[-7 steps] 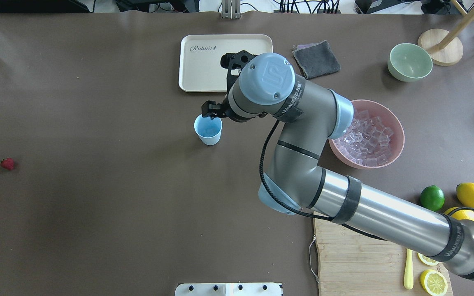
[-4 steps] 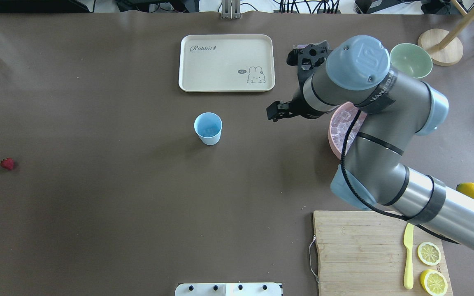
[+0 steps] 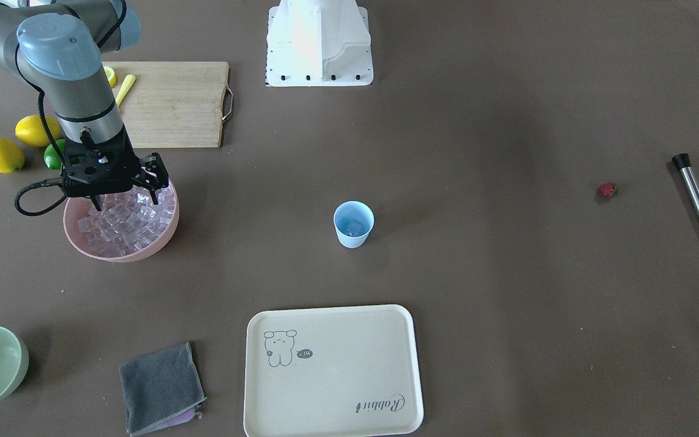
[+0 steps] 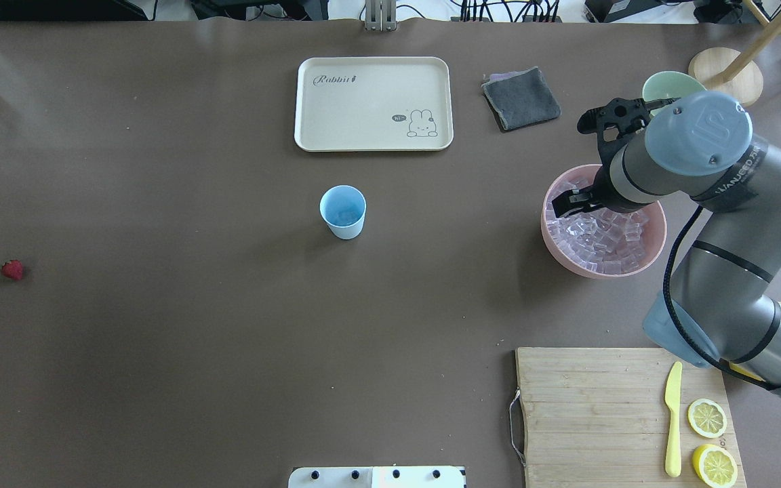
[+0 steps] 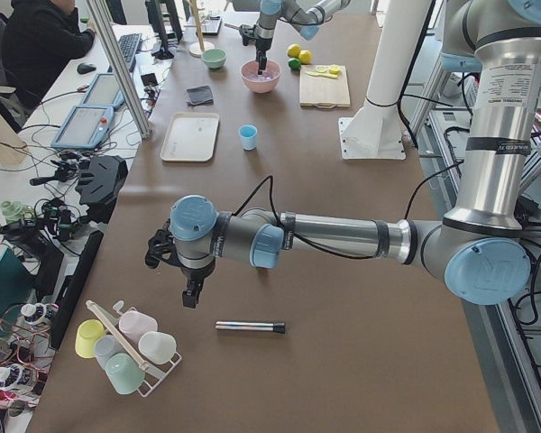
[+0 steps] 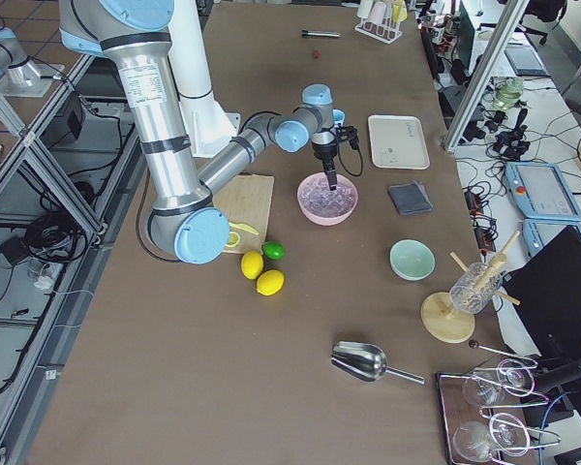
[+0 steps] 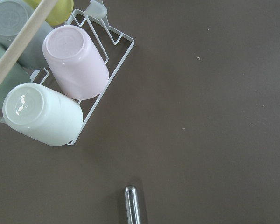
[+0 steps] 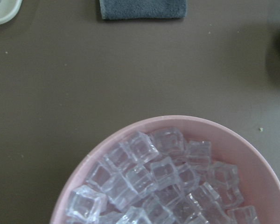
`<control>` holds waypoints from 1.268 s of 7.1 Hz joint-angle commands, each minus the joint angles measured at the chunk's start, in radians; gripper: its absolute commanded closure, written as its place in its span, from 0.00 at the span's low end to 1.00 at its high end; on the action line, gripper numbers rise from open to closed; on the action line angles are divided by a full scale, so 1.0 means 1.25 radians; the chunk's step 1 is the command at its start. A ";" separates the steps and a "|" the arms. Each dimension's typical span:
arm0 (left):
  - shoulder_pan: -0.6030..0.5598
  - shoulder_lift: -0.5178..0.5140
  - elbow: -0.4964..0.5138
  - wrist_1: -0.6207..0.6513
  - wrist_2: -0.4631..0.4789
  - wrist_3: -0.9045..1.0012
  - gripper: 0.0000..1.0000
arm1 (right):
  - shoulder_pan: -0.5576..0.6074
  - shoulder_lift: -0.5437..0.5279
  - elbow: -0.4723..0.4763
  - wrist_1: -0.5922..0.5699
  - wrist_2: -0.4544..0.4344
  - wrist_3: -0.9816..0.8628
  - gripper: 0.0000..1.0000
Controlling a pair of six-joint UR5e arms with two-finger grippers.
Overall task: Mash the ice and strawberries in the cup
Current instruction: 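Move the right gripper back over the pink bowl, then lower the right gripper into the ice and close on a cube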
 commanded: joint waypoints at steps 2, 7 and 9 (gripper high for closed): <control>0.001 0.002 0.003 -0.001 0.000 0.000 0.01 | -0.033 -0.007 0.001 -0.103 -0.087 -0.041 0.05; 0.001 0.005 0.010 -0.001 0.001 0.005 0.01 | -0.056 -0.006 0.011 -0.137 -0.121 -0.049 0.05; 0.001 0.007 0.010 -0.002 0.000 0.005 0.01 | -0.084 -0.005 0.004 -0.147 -0.137 -0.048 0.17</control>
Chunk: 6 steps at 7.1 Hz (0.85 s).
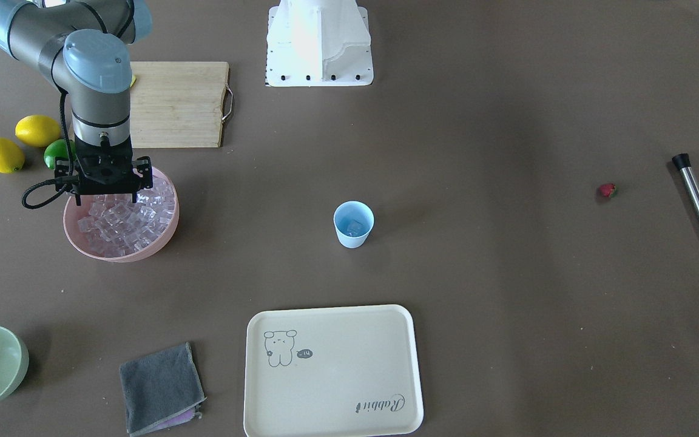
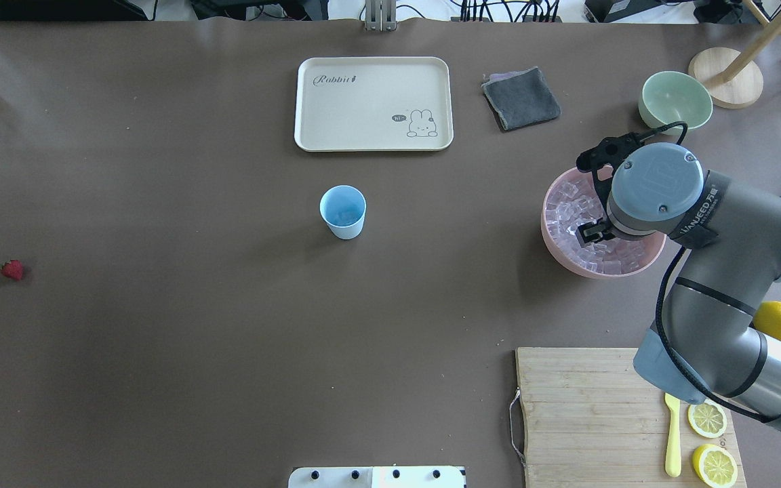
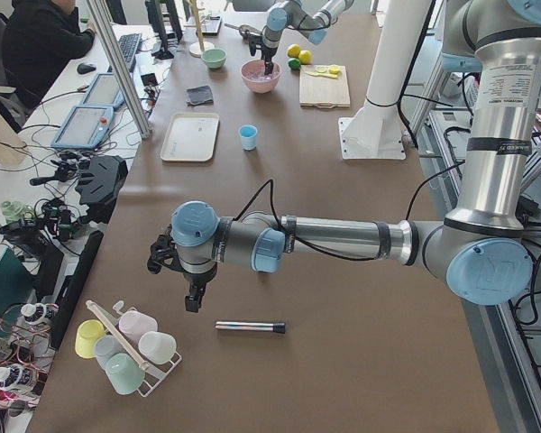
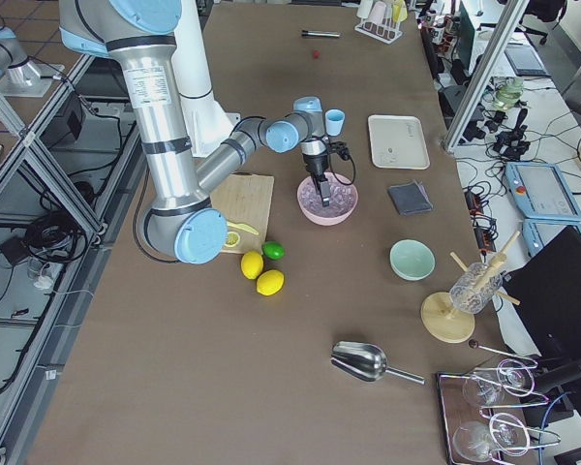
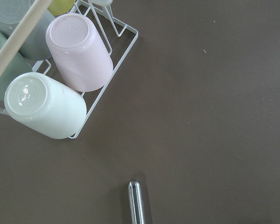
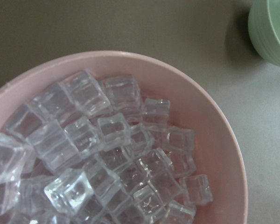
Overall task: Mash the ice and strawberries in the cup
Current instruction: 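Lower the right gripper into the ice and close on a cube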
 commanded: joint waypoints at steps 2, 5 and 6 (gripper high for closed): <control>0.000 0.000 -0.001 0.000 0.000 0.000 0.01 | -0.011 -0.004 -0.005 -0.007 -0.011 -0.058 0.43; 0.000 0.001 -0.001 0.000 0.000 0.000 0.01 | -0.010 -0.008 -0.023 -0.007 -0.020 -0.058 0.42; 0.000 0.000 -0.001 0.000 0.000 0.000 0.01 | -0.010 -0.009 -0.025 -0.007 -0.025 -0.058 0.42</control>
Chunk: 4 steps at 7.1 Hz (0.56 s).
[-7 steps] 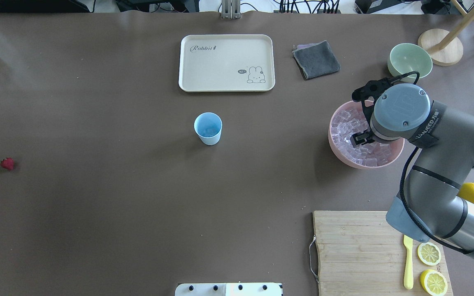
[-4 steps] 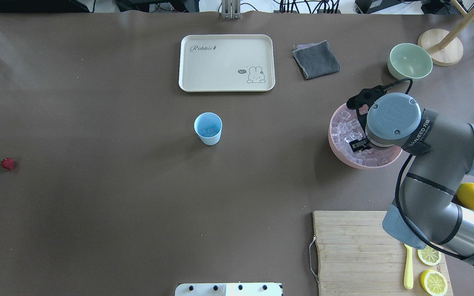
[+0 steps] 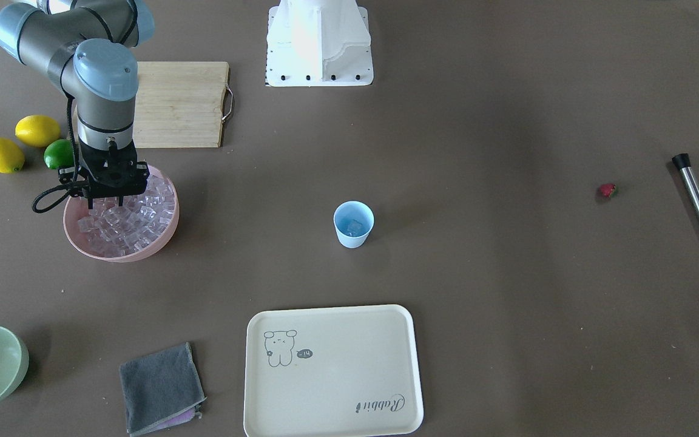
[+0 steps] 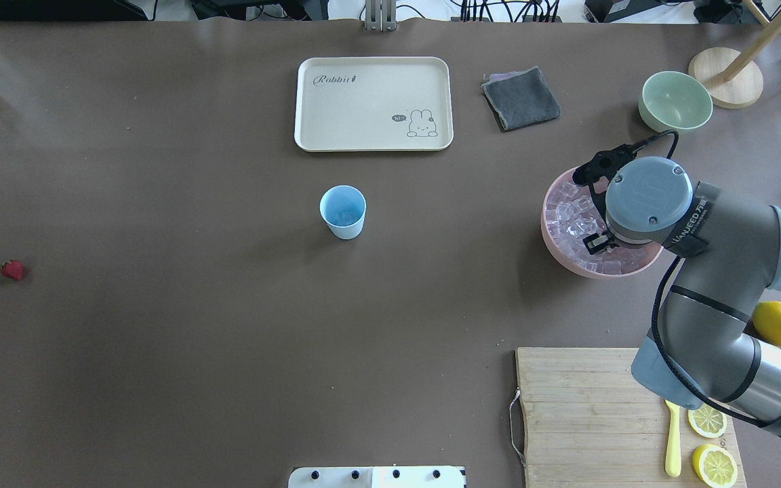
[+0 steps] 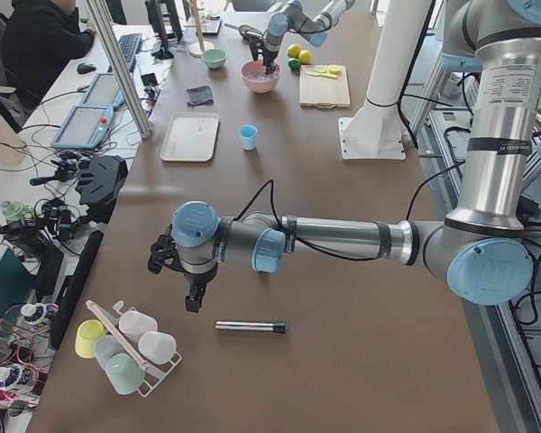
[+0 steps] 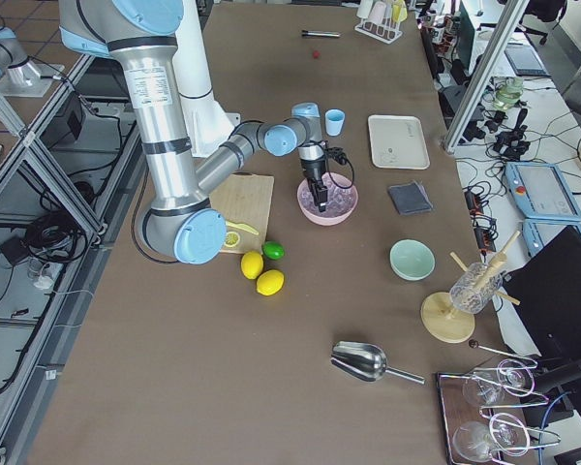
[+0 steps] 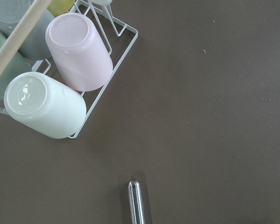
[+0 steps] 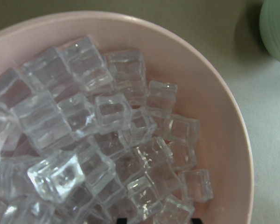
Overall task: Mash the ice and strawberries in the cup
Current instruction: 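Lower the right gripper into the ice and close on a cube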
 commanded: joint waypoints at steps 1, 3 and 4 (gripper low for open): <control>0.000 0.000 -0.001 0.000 0.001 0.000 0.01 | 0.000 0.000 -0.012 0.000 -0.006 0.001 0.42; 0.000 -0.001 0.002 0.000 0.001 0.000 0.01 | -0.001 0.005 -0.012 0.000 -0.006 0.004 0.43; 0.000 -0.001 -0.002 0.000 0.001 0.000 0.01 | 0.001 0.005 -0.013 0.000 -0.006 0.002 0.48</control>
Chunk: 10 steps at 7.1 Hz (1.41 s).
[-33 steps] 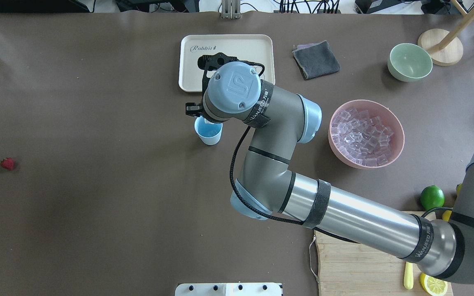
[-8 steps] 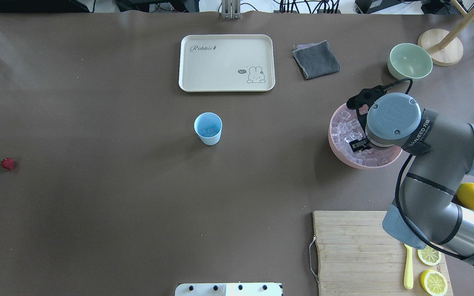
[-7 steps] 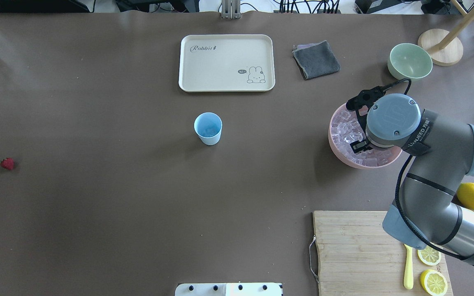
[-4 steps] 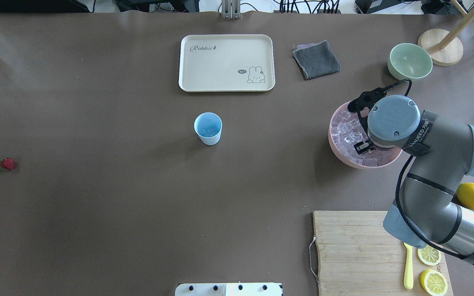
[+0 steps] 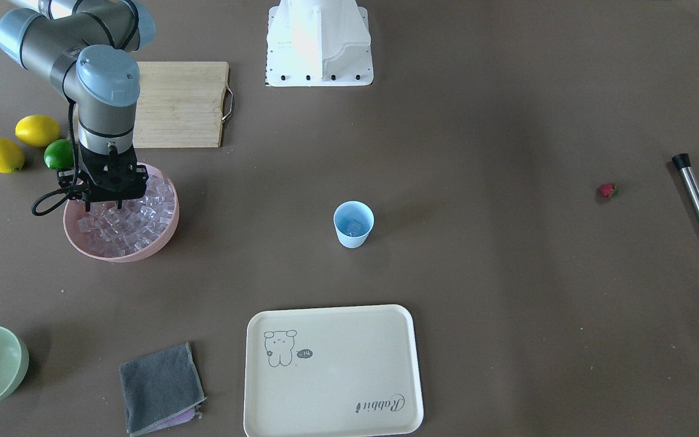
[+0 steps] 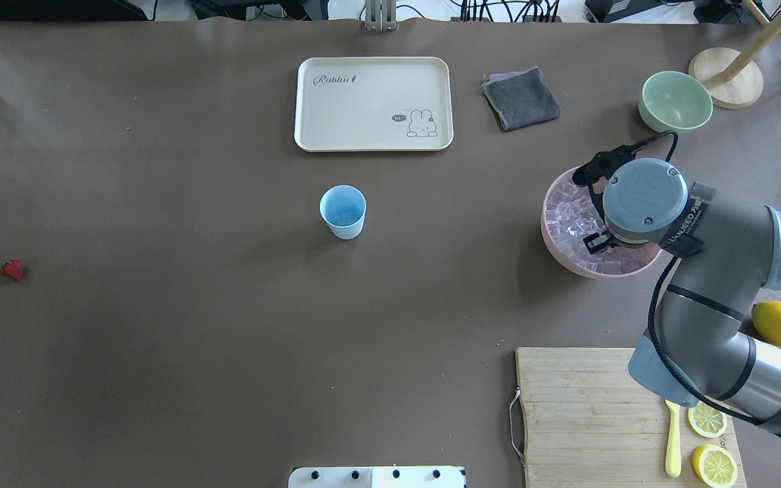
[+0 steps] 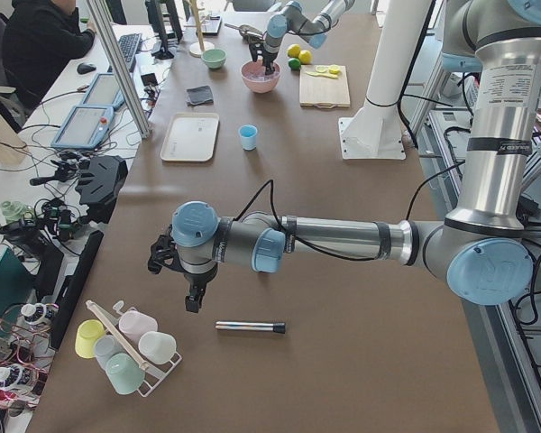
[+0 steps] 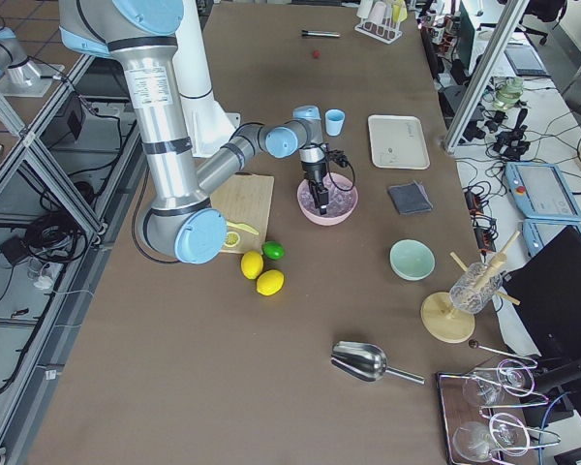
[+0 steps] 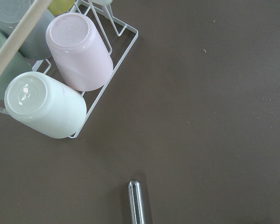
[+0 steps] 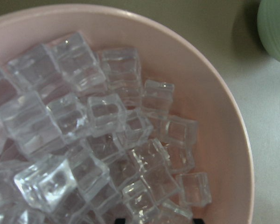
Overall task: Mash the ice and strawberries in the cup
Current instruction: 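Lower the right gripper into the ice and close on a cube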
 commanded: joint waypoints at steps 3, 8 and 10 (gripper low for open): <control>0.000 -0.002 -0.003 0.000 0.000 -0.001 0.01 | 0.005 -0.002 -0.005 0.001 0.000 -0.010 0.59; 0.000 0.001 0.000 0.000 0.000 0.000 0.01 | 0.027 0.009 0.005 0.001 0.010 -0.014 0.97; 0.000 0.001 -0.001 0.000 0.000 0.000 0.01 | 0.058 0.079 0.044 0.004 0.082 0.003 0.97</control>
